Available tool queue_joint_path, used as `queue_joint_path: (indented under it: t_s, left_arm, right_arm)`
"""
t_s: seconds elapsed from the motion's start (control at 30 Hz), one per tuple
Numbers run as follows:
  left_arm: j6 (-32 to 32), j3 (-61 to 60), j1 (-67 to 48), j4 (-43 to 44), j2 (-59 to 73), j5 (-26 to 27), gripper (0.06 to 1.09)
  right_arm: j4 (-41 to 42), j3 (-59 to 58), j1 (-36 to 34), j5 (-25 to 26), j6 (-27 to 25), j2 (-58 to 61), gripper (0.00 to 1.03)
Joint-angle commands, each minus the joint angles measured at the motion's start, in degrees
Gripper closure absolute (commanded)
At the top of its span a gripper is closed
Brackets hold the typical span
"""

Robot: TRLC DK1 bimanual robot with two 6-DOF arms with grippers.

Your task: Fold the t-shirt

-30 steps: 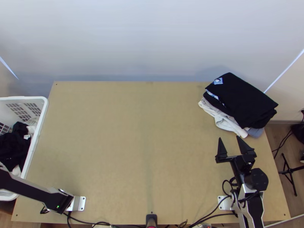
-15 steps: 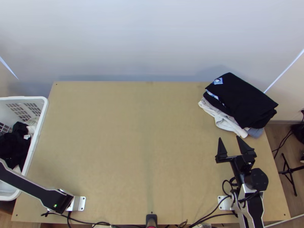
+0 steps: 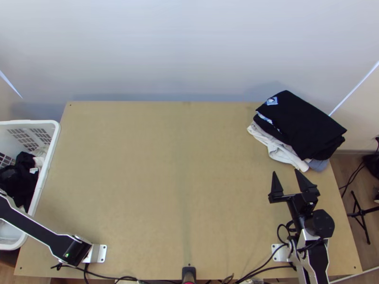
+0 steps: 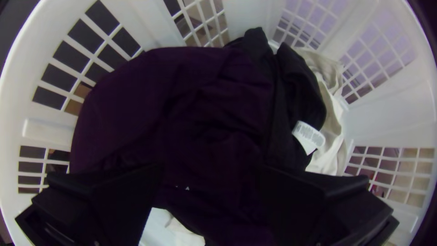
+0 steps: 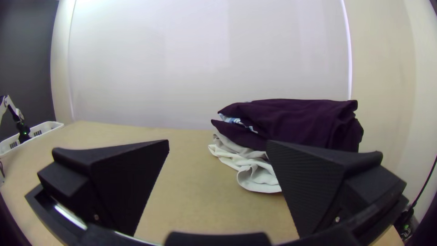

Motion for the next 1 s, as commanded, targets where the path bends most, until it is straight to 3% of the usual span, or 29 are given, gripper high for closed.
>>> queue_joint_path:
  t_s: [0.0,0.1,0.13,0.17,0.2,0.23,0.37,0.53,0.87,0.97]
  left_arm:
    - [3.59,0.25,-0.22,-0.11,2.29,-2.8,0.24]
    - [4.03,0.34,-0.22,0.68,3.26,-6.58,0.4]
    - [4.03,0.25,-0.05,1.12,3.34,-6.58,0.52]
    - [4.29,0.16,0.22,1.73,3.34,-6.4,0.72]
    - [4.38,0.25,0.3,3.49,3.34,-6.14,1.01]
    - [4.47,0.25,0.57,4.63,3.43,-6.14,1.05]
    - [5.43,0.51,1.18,4.81,1.23,-5.43,1.05]
    - [1.74,4.03,1.27,1.73,-3.69,-1.74,1.05]
    - [-12.23,8.51,-2.25,-15.58,-29.97,16.71,1.05]
    - [-14.34,7.98,-5.32,-17.87,-36.91,18.65,1.05]
  right_arm:
    - [0.02,0.01,0.0,0.0,0.0,0.01,0.04]
    - [0.02,0.01,0.0,0.0,0.0,0.01,0.04]
    - [0.02,0.01,0.0,0.0,0.0,0.01,0.03]
    - [0.02,0.01,0.0,0.0,0.0,0.01,0.04]
    - [0.02,0.01,0.0,0.0,0.0,0.01,0.04]
    - [0.02,0.01,0.0,0.0,0.0,0.01,0.04]
    - [0.02,0.01,0.0,0.0,0.0,0.01,0.04]
    - [0.02,0.01,0.0,0.0,0.0,0.01,0.04]
    - [0.02,0.01,0.0,0.0,0.0,0.01,0.04]
    - [0.02,0.01,0.0,0.0,0.0,0.01,0.04]
